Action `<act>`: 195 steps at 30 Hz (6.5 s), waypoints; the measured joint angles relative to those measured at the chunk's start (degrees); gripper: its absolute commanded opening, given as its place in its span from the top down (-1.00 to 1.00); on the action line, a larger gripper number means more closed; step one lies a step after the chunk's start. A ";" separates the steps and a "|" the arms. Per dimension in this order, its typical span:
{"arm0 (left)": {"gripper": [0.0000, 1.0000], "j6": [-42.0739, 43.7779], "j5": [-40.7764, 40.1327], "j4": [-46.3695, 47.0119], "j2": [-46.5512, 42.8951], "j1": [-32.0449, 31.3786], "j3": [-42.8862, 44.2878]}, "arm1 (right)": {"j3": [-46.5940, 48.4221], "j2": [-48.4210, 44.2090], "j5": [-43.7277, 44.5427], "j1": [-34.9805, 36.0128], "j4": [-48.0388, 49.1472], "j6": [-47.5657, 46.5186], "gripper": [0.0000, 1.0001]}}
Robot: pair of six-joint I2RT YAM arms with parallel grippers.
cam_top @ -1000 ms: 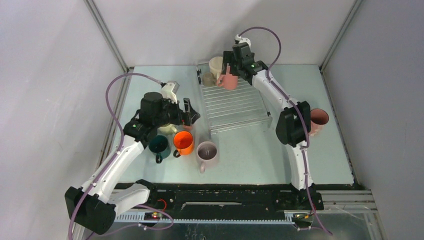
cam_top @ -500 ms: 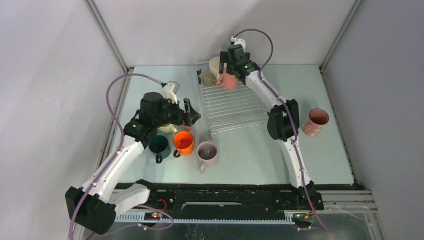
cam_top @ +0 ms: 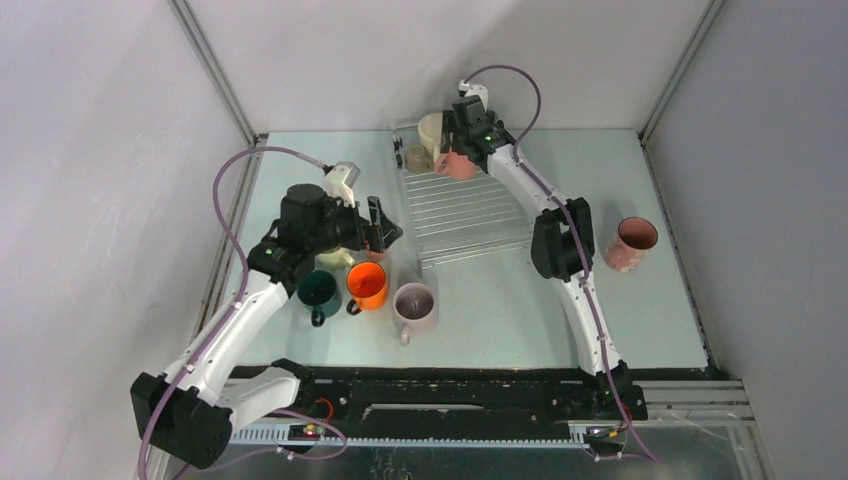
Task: Unload the cups from the dish rack
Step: Unload the cup from the dish rack, then place the cup at the center of the board.
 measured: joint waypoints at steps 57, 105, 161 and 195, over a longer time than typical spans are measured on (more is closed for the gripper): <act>-1.00 -0.90 3.78 0.61 2.23 0.81 0.00 | -0.11 -4.24 -6.38 0.07 -19.17 0.48 -0.99; -1.00 -17.05 9.18 15.02 5.99 2.14 -0.59 | -10.08 -21.14 -24.65 -0.76 -20.13 6.27 0.59; 0.65 -71.06 23.32 71.93 15.23 3.89 -6.38 | -49.00 -47.69 -68.61 -1.86 25.18 41.09 0.66; 1.00 -71.78 21.46 71.25 15.37 2.71 -6.27 | -55.65 -52.50 -64.87 -1.99 28.61 41.59 -0.98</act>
